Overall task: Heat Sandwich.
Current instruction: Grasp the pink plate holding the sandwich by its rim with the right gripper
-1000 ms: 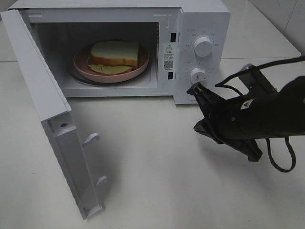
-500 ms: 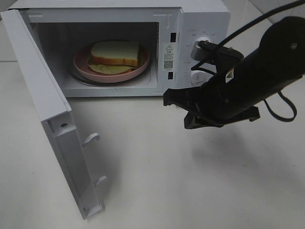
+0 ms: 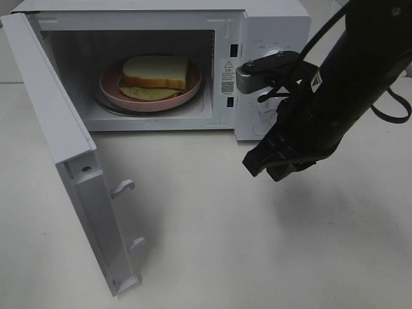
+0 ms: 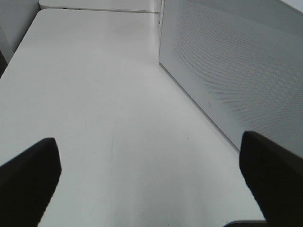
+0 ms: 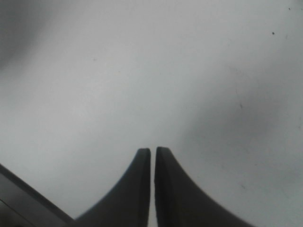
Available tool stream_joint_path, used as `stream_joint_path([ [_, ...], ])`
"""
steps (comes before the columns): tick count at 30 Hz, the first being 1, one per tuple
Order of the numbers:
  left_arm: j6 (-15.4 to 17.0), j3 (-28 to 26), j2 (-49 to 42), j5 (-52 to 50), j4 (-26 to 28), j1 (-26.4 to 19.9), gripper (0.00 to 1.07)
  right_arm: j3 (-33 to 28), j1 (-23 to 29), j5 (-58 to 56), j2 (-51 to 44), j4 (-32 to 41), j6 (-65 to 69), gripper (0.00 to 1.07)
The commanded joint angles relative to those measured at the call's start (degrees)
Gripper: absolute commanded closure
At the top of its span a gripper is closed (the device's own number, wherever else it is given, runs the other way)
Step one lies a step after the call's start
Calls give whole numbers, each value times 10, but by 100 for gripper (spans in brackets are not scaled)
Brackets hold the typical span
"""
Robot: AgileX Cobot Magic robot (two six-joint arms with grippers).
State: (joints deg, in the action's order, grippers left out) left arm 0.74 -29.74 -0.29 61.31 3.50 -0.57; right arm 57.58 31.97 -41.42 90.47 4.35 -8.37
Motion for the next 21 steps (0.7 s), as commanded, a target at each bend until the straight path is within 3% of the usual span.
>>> stream_joint_path([
  [1, 3, 1, -9, 0, -1, 3, 9, 9, 0, -30, -5, -3, -127, 100],
  [13, 3, 1, -9, 0, -1, 3, 9, 10, 0, -64, -5, -13, -583, 97],
  [19, 3, 1, -9, 0, -1, 3, 9, 11, 2, -64, -5, -20, -675, 94],
  [21, 3, 1, -9, 0, -1, 3, 9, 11, 2, -56, -5, -34, -669, 87],
])
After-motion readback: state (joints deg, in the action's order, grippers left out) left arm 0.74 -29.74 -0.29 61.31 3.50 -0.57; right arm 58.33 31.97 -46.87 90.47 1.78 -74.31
